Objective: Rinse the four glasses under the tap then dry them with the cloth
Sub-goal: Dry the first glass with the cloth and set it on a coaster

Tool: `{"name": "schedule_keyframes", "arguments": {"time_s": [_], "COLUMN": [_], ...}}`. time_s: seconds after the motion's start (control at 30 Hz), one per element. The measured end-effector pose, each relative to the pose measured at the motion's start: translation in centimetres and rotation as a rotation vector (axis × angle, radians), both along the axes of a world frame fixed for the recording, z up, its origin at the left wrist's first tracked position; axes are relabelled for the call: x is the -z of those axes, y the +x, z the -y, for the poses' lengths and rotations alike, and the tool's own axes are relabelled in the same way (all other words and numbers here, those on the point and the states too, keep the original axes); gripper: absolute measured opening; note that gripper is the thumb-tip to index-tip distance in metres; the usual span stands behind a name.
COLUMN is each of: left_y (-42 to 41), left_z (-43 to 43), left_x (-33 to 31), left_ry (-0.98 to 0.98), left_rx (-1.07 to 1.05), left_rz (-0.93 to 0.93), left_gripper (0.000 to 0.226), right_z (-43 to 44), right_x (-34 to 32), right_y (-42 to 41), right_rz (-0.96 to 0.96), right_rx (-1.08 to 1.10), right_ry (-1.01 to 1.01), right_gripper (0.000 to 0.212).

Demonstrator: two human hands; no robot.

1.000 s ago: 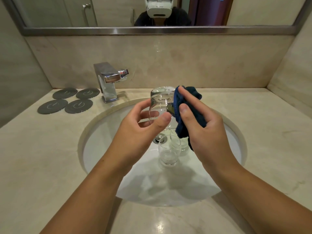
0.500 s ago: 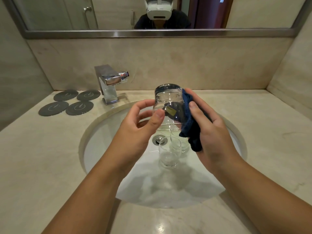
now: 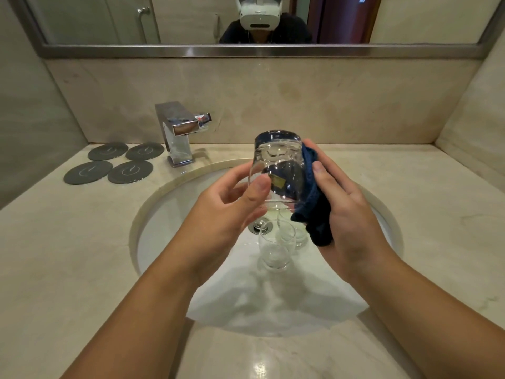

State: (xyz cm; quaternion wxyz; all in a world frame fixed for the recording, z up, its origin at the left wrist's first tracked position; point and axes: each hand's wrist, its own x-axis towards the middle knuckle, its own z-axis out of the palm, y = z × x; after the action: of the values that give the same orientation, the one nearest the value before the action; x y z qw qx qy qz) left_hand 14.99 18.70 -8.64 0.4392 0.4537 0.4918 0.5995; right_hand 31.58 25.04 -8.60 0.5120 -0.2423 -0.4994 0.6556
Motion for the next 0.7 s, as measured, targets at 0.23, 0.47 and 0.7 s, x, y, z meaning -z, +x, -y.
{"name": "schedule_keyframes", "arguments": {"time_s": [0.23,0.47,0.7], "left_y": [0.29,0.31,0.04], "left_z": [-0.05,0.15,-0.12], "left_x": [0.24,0.02,0.15], "left_ry": [0.017,0.004,0.002], "left_rx": [-0.093,-0.070,-0.047], "left_rz": [-0.066,-0.043,-0.096], "left_gripper": [0.035,0.063,0.058], "right_z": [0.07,0.11,-0.23], "right_x": [0.41,0.23,0.14], "right_y": [0.13,0.12,0.05], "right_rz": [0.106,0.108,0.019], "right_rx": [0.169,0.109,0.057], "right_ry": [0.134,0.131,-0.001], "right_gripper": [0.034,0.034,0.033]}}
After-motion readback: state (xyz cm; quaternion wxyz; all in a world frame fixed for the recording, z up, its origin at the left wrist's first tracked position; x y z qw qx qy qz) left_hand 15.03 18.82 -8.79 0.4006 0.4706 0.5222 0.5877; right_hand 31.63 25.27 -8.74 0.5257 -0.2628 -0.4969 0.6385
